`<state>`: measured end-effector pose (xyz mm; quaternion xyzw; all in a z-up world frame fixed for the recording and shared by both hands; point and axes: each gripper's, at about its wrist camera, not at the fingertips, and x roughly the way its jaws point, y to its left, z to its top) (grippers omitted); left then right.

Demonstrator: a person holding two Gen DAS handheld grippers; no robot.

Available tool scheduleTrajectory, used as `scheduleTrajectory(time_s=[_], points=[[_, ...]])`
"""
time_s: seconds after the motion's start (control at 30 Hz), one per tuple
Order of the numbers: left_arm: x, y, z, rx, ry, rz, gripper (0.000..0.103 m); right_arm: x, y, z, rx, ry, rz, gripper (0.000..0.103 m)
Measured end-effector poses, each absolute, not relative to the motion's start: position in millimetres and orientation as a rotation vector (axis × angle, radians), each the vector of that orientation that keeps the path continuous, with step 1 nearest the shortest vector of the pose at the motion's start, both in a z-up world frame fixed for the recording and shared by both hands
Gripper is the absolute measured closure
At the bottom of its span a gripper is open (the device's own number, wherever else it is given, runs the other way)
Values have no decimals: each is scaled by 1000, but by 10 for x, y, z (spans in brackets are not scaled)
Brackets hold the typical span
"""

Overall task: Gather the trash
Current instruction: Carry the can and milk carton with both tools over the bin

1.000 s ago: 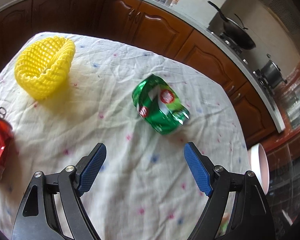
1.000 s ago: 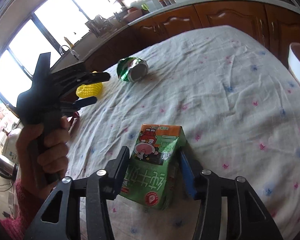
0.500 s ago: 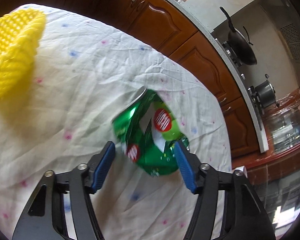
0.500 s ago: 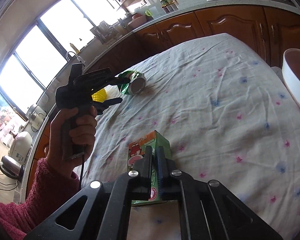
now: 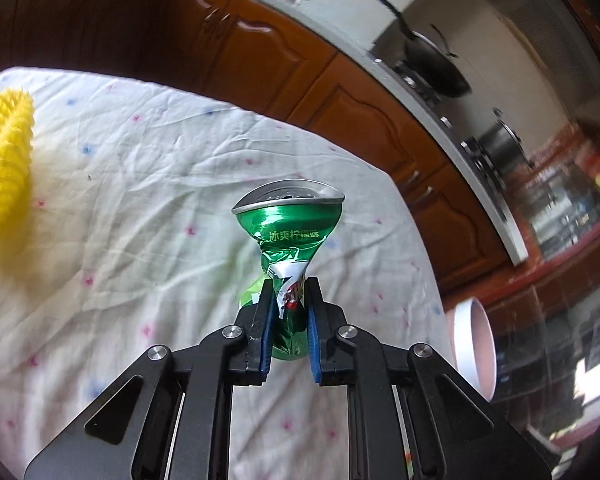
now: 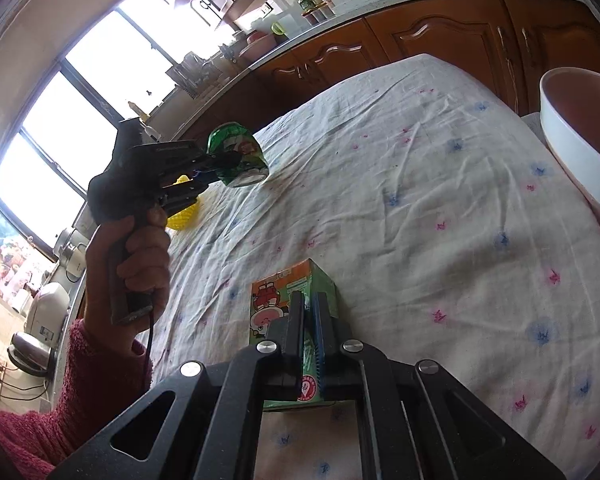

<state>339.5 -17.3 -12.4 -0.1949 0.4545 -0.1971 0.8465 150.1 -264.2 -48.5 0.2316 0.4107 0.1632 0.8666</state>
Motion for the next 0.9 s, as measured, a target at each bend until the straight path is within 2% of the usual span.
scheduleTrajectory(time_s=[0.33,0.37,0.4,0.43,0.47,0.5,0.53,0.57,0.73,0.8,0.83,0.87,0.9], points=[[2752,-270,73,-329,922,-499,91,1437,-2685,-391,460,836,331,99],[2717,-274,77,-325,920,-499,91,1454,-2697,-431,478,855,344,94],[2675,-271,83,-319,917,-497,91,1460,-2712,-459,494,867,341,93],[2631,-266,91,-311,912,-494,91,1459,-2705,-468,480,874,327,87],[2591,-258,98,-305,907,-493,91,1456,-2685,-468,455,882,313,67],[2562,-249,101,-303,905,-493,91,1447,-2636,-452,420,886,309,51],[2535,-235,102,-304,906,-494,91,1433,-2600,-430,398,880,316,30],[2518,-229,102,-304,907,-494,91,1408,-2557,-396,371,869,324,24],[2423,-215,77,-280,911,-480,91,1437,-2172,-339,134,886,304,25],[2381,-210,68,-273,912,-479,91,1499,-2084,-412,84,923,288,30],[2364,-213,69,-268,912,-479,91,1511,-2061,-453,66,939,278,38],[2345,-222,74,-261,911,-478,91,1507,-2057,-494,51,948,266,57],[2327,-237,83,-253,909,-479,91,1492,-2066,-526,46,954,255,56]])
